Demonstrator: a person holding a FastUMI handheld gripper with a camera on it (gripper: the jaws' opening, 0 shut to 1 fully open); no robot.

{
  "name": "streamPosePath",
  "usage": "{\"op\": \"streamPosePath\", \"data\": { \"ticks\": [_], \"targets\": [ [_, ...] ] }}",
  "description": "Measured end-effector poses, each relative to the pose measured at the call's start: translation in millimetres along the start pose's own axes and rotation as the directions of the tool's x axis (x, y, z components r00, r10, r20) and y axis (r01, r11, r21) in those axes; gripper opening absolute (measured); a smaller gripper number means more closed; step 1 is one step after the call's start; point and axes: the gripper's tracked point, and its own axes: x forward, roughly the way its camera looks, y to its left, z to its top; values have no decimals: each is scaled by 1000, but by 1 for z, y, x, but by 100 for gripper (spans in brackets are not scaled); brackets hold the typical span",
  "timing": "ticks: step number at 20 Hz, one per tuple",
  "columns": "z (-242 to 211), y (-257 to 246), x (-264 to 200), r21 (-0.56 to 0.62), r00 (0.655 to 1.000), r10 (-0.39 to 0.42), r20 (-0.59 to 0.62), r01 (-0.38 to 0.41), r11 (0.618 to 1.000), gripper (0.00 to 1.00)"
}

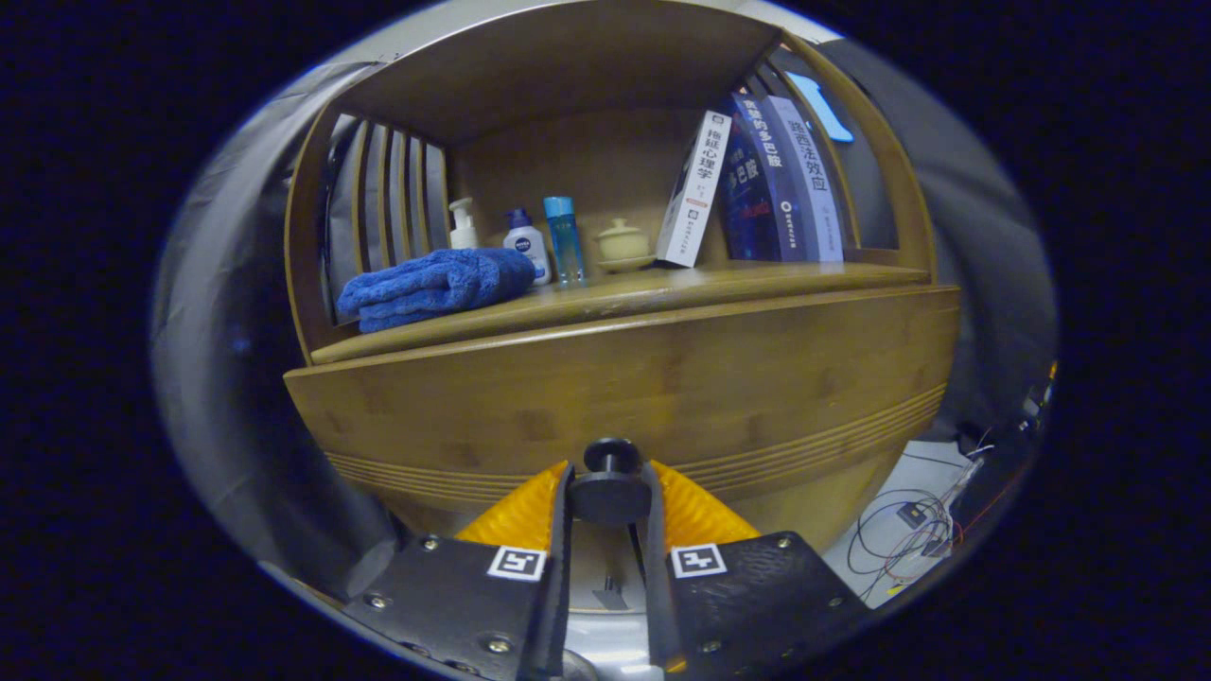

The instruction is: Pull open the drawer, take out the items inside it, and place them on the countertop above the cabinet.

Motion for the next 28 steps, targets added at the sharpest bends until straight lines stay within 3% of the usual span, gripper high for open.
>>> {"op": "streamPosePath", "data": {
  "ticks": [20,28],
  "targets": [
    [-41,-1,-120,-44,999,-16,-42,14,999,34],
    [-50,7,-144,-65,997,-14,-76,9,998,34]
  ]
}}
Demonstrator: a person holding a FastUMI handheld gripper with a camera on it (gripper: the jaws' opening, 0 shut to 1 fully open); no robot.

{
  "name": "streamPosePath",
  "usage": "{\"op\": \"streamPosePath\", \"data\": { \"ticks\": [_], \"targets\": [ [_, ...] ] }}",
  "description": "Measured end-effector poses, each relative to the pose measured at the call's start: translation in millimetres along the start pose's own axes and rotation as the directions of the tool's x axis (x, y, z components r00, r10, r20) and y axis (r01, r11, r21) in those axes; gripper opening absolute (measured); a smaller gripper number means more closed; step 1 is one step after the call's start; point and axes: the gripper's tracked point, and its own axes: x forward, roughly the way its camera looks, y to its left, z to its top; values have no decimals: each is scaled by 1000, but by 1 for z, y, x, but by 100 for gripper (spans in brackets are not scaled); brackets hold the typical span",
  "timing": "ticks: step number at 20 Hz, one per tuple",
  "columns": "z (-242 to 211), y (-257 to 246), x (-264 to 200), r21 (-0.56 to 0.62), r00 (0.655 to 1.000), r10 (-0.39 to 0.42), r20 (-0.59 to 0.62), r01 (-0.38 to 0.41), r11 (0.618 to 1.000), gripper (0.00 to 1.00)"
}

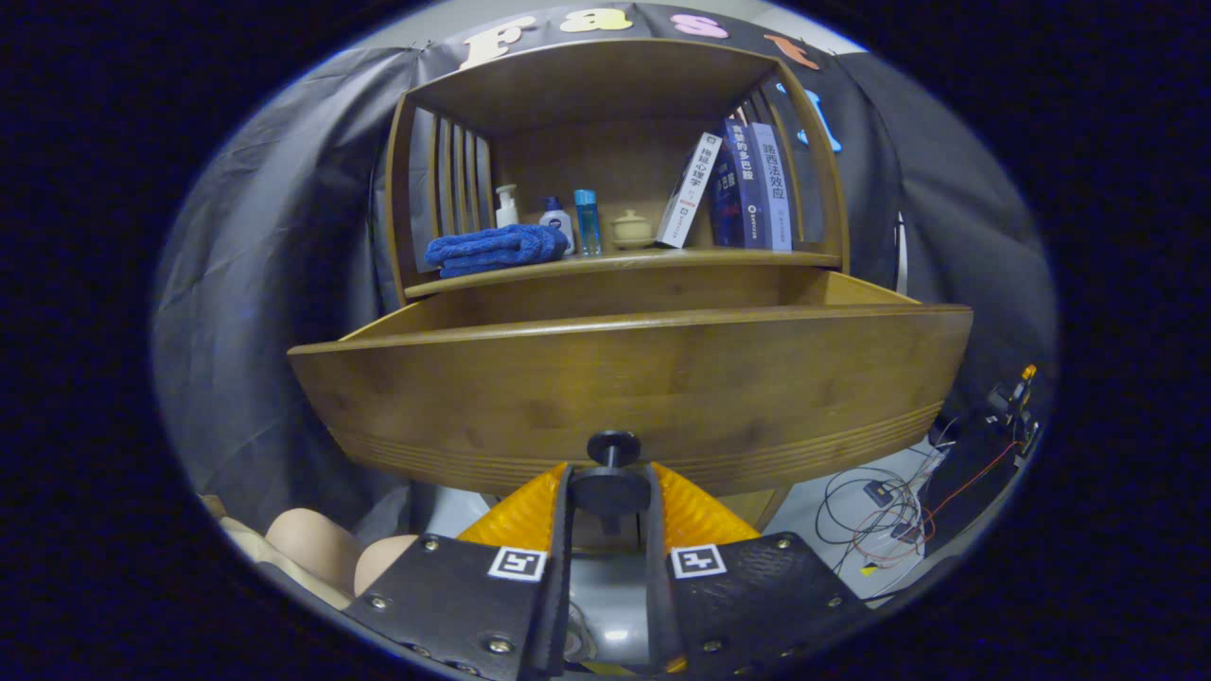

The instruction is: Pull open the drawer, take out the items inside it, and place them on the countertop above the cabinet.

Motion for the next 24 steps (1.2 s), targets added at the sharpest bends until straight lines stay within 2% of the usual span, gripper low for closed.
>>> {"op": "streamPosePath", "data": {
  "ticks": [10,14,20,24],
  "targets": [
    [-9,5,-17,7,1000,25,-8,-24,1000,34],
    [-2,5,-24,1,1000,27,5,-27,1000,44],
    [64,-2,-57,-51,990,-7,141,15,999,45],
    [112,-9,-48,-70,988,-4,157,15,997,45]
  ]
}}
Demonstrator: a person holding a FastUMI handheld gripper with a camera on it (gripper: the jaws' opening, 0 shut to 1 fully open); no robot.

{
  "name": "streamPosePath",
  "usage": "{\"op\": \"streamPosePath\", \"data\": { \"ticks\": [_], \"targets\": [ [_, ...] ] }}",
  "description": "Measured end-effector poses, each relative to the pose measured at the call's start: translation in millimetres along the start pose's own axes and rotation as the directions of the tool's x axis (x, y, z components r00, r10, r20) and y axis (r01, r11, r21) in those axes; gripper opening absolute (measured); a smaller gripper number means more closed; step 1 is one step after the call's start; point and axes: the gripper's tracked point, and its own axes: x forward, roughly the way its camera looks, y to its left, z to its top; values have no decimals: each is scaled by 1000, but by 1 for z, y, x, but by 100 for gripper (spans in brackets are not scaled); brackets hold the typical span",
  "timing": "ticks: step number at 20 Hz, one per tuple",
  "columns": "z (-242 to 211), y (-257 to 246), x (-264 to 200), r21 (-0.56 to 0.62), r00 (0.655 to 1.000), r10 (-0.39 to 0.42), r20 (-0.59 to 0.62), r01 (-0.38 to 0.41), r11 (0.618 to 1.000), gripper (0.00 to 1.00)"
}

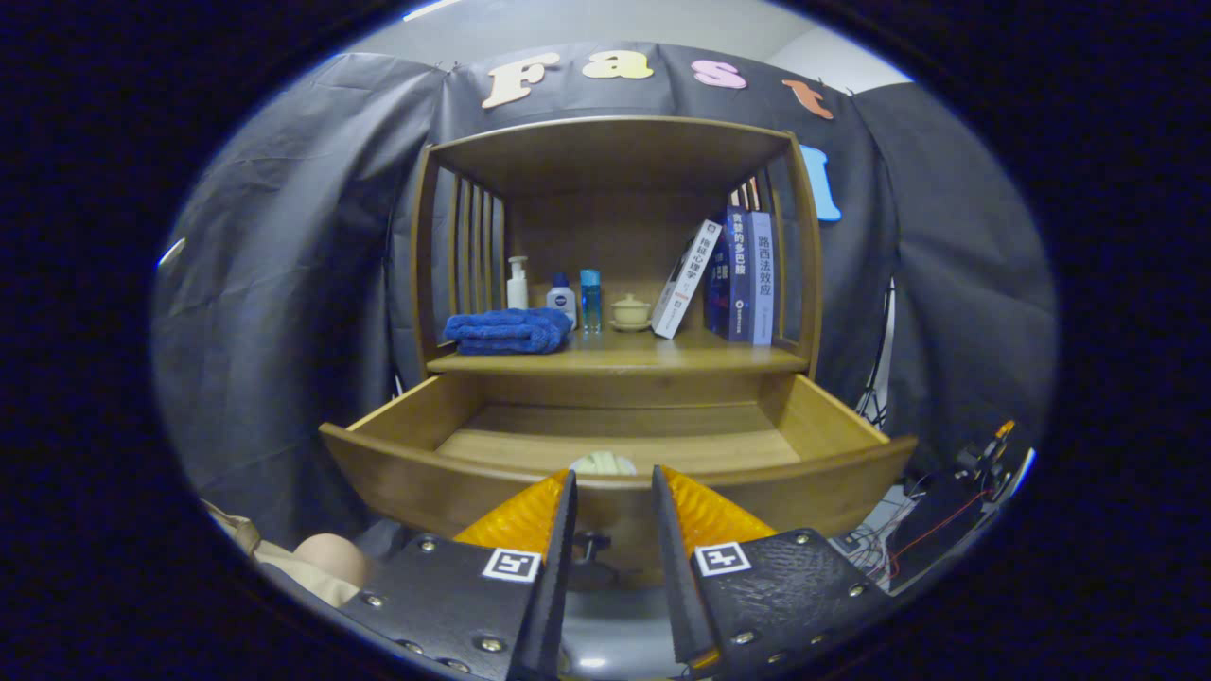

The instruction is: Pull open the drawer, take out the items inside it, and place them on the countertop above the cabinet.

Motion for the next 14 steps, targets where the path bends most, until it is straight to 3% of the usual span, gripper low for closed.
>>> {"op": "streamPosePath", "data": {
  "ticks": [3,6,10,14],
  "targets": [
    [19,0,33,12,999,36,-21,-36,999,45],
    [11,2,69,22,988,74,-137,-71,997,45],
    [-3,7,109,73,961,110,-254,-95,993,45],
    [-31,16,129,67,911,134,-390,-117,991,45]
  ]
}}
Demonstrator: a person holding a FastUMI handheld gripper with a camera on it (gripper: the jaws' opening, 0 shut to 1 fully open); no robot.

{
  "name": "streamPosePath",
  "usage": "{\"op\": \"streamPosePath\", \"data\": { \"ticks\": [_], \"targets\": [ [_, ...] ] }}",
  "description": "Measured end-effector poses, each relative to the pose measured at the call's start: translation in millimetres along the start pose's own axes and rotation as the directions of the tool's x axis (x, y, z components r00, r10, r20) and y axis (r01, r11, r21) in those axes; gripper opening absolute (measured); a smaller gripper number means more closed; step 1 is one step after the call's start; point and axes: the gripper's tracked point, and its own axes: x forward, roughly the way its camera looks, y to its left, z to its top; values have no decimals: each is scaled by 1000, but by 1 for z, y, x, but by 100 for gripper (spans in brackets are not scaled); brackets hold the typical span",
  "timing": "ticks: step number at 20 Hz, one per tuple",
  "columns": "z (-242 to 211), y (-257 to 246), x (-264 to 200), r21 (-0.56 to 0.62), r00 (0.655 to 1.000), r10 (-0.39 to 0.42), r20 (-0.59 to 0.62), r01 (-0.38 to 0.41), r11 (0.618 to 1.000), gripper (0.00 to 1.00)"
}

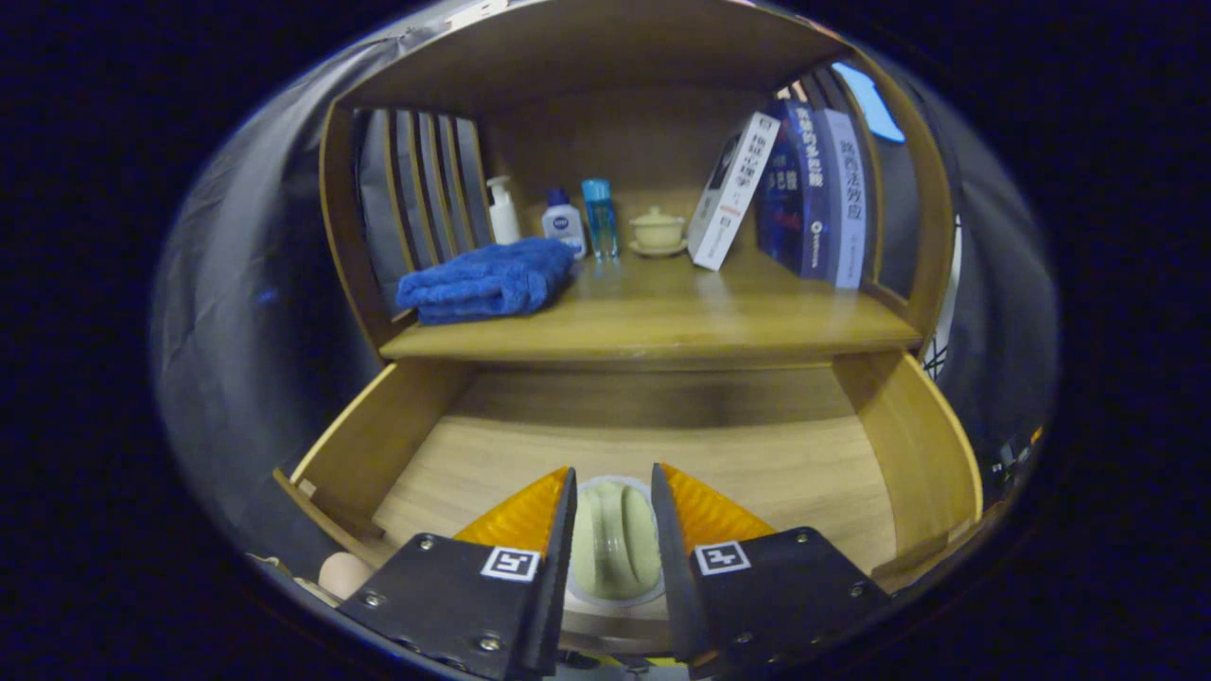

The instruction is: Pull open the drawer, take out the items inside it, and place them on the countertop above the cabinet.

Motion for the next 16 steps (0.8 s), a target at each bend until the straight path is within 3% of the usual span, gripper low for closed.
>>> {"op": "streamPosePath", "data": {
  "ticks": [5,16],
  "targets": [
    [-28,-1,24,-78,993,-14,-114,5,997,45],
    [-41,-5,40,-31,980,-1,-199,-5,999,46]
  ]
}}
